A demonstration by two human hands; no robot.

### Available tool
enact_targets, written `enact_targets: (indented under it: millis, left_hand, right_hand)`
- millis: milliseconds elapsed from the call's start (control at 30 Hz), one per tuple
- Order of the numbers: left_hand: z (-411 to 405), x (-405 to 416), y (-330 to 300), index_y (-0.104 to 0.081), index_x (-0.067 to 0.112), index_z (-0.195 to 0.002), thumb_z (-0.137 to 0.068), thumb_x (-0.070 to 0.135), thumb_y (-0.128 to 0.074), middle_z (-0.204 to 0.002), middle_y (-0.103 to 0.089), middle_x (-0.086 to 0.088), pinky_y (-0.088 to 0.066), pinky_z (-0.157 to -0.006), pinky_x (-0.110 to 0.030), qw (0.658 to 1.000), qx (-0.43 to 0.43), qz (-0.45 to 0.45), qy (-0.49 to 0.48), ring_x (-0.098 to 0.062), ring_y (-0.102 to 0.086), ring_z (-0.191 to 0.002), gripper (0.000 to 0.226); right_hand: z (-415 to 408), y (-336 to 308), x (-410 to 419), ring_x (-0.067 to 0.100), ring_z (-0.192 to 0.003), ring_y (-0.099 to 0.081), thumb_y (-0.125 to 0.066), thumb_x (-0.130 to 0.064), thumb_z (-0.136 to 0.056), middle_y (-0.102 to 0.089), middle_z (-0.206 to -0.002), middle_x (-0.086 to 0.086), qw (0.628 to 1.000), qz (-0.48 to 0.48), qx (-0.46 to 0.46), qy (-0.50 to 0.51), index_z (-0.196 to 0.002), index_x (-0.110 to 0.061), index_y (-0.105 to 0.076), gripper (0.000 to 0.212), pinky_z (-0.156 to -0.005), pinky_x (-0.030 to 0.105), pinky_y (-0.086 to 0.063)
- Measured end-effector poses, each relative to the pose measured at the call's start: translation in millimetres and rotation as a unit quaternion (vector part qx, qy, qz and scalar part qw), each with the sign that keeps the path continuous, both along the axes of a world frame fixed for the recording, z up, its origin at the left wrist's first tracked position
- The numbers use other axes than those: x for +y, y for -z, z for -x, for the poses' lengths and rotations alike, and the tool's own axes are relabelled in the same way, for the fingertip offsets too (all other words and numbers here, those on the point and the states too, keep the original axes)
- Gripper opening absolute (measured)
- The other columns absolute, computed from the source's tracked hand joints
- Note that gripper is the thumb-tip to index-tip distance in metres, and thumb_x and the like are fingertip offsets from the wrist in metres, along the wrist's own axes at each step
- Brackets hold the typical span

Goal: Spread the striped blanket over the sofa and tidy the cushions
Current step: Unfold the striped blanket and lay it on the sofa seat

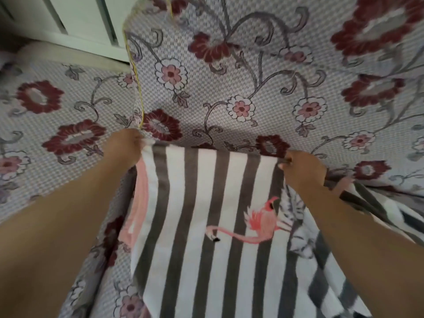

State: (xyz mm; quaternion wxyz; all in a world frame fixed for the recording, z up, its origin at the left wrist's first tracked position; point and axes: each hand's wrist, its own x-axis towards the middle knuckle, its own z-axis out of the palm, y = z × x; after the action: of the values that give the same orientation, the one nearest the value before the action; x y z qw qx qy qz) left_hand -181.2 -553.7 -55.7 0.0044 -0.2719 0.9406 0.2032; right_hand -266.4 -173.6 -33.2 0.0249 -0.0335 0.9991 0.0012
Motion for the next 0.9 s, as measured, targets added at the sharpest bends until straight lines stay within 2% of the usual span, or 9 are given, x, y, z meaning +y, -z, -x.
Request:
enact_targets:
  millis: [100,167,233,367,467,567,667,767,900]
  left_hand:
    - [13.6,-0.5,30.2,-0.061,0.009,-0.119,-0.087,0.011,-0.059,-0.115,-0.065,-0.021,-0.048,-0.090,-0.041,0.996,0.056,-0.056,-0.051,-0.039,-0.060,-0.106,0.032]
    - [12.2,1.2,45.5,-0.056,0.008,-0.122,-0.088,0.018,-0.060,-0.108,-0.065,-0.018,-0.052,-0.082,-0.041,0.996,0.000,-0.067,-0.058,-0.037,-0.062,-0.099,0.036]
    - [2.9,6.6,54.0,-0.061,0.004,-0.098,-0.088,0.025,-0.059,-0.083,-0.064,-0.016,-0.051,-0.061,-0.036,0.995,-0.081,-0.057,-0.024,-0.034,-0.063,-0.079,0.023]
    - [-19.8,25.7,68.4,-0.060,0.000,-0.069,-0.082,0.033,-0.068,-0.064,-0.059,-0.016,-0.047,-0.058,-0.037,0.983,-0.131,-0.128,-0.016,-0.039,-0.065,-0.084,0.036]
    - [-22.9,32.1,73.4,-0.060,-0.010,-0.100,-0.084,0.029,-0.065,-0.100,-0.064,-0.031,-0.051,-0.080,-0.045,0.982,-0.118,-0.131,-0.068,-0.043,-0.062,-0.096,0.043]
    - [-27.7,14.8,68.9,-0.056,-0.004,-0.106,-0.086,0.014,-0.057,-0.106,-0.062,-0.029,-0.046,-0.085,-0.047,0.988,-0.046,-0.096,-0.115,-0.045,-0.058,-0.100,0.027]
    - [-33.6,-4.9,65.3,-0.053,0.003,-0.118,-0.085,0.007,-0.053,-0.113,-0.060,-0.025,-0.048,-0.087,-0.050,0.993,-0.111,-0.009,-0.042,-0.045,-0.057,-0.103,0.034]
    - [-23.4,-0.4,61.8,-0.045,0.005,-0.125,-0.086,0.018,-0.059,-0.127,-0.049,-0.022,-0.048,-0.091,-0.053,0.983,-0.183,0.005,0.004,-0.045,-0.053,-0.113,0.043]
    - [-2.0,15.2,62.9,-0.033,0.016,-0.140,-0.094,0.019,-0.049,-0.138,-0.036,-0.014,-0.049,-0.087,-0.054,0.988,-0.133,0.043,0.062,-0.041,-0.051,-0.116,0.048]
  right_hand:
    - [8.7,32.8,-5.3,0.036,-0.091,-0.064,-0.061,-0.030,-0.087,-0.067,-0.089,0.014,1.000,-0.016,-0.003,0.000,-0.084,-0.016,-0.064,0.015,-0.067,0.036,-0.045]
    - [10.5,48.1,-5.2,0.037,-0.098,-0.062,-0.055,-0.029,-0.088,-0.065,-0.097,0.017,0.998,-0.028,-0.051,-0.005,-0.088,-0.015,-0.061,0.015,-0.073,0.039,-0.049]
    - [10.2,54.5,-5.7,0.039,-0.099,-0.061,-0.045,-0.027,-0.091,-0.063,-0.103,0.020,0.993,-0.032,-0.113,-0.016,-0.090,-0.014,-0.056,0.017,-0.079,0.041,-0.051]
    - [9.7,57.1,-2.9,0.037,-0.095,-0.061,-0.043,-0.028,-0.096,-0.066,-0.102,0.019,0.984,0.043,-0.171,-0.019,-0.091,-0.014,-0.061,0.024,-0.084,0.040,-0.051]
    - [6.9,61.5,-2.7,0.036,-0.099,-0.061,-0.040,-0.026,-0.098,-0.065,-0.105,0.019,0.982,0.036,-0.187,-0.014,-0.103,-0.006,-0.064,0.031,-0.084,0.038,-0.046]
    - [6.0,67.0,-4.1,0.034,-0.111,-0.057,-0.043,-0.025,-0.098,-0.062,-0.119,0.020,0.978,0.001,-0.209,-0.022,-0.108,-0.001,-0.061,0.032,-0.092,0.035,-0.043]
    - [6.6,69.5,-2.9,0.032,-0.114,-0.056,-0.056,-0.028,-0.089,-0.061,-0.121,0.018,0.972,-0.009,-0.236,-0.015,-0.113,-0.004,-0.060,0.034,-0.095,0.035,-0.044]
    - [7.1,71.0,-5.3,0.033,-0.108,-0.058,-0.062,-0.024,-0.082,-0.061,-0.116,0.017,0.966,0.027,-0.256,-0.002,-0.111,-0.008,-0.058,0.033,-0.091,0.035,-0.047]
    - [4.2,73.0,-11.0,0.026,-0.100,-0.062,-0.065,-0.028,-0.083,-0.069,-0.100,0.006,0.956,0.007,-0.284,-0.070,-0.086,-0.017,-0.072,0.014,-0.082,0.027,-0.044]
